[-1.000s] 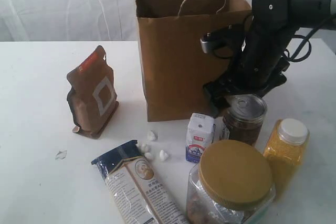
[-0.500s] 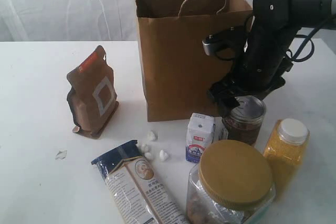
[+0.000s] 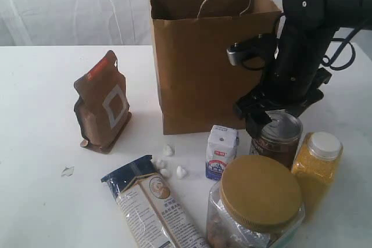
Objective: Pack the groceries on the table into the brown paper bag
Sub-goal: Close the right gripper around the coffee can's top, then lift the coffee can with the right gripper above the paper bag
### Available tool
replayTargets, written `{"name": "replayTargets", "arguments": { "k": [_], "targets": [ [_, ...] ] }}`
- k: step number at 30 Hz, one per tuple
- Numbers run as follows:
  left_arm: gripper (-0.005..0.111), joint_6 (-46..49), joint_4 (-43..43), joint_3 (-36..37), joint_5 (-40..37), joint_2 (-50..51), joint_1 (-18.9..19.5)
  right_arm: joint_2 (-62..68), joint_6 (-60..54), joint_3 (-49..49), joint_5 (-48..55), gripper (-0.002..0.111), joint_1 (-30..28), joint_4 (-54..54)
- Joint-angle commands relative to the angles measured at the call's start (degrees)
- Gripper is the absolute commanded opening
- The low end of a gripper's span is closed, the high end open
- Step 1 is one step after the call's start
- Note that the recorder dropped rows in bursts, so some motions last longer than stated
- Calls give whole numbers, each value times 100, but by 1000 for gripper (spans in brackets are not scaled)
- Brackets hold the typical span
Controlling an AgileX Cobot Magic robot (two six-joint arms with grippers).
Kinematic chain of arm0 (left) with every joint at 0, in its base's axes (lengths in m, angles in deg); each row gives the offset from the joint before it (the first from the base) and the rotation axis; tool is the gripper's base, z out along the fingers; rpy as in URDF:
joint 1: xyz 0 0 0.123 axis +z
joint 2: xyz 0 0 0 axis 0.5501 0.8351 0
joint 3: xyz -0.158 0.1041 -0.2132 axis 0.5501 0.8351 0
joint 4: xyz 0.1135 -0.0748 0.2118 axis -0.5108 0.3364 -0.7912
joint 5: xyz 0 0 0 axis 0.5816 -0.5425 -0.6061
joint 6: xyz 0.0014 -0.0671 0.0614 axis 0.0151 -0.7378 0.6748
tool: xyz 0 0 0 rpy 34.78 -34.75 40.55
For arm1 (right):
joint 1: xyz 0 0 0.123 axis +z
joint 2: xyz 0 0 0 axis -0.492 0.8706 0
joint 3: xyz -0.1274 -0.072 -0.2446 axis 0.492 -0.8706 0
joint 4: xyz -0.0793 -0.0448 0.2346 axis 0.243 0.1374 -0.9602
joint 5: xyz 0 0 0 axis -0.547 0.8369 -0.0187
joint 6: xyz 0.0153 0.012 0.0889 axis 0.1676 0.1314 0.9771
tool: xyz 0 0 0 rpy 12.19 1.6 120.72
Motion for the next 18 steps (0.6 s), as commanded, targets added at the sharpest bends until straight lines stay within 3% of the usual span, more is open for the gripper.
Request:
{"name": "replayTargets", "arguments": {
  "k": [1, 9, 18],
  "targets": [
    [0, -54, -2, 19, -1, -17, -33, -384, -4, 44, -55, 35, -21, 34],
    [0, -54, -2, 19, -1, -17, -33, -1000, -4, 56, -68, 35, -21, -41],
    [0, -54, -2, 19, -1, -17, -33, -1774, -215, 684, 507, 35, -21, -853]
  ]
}}
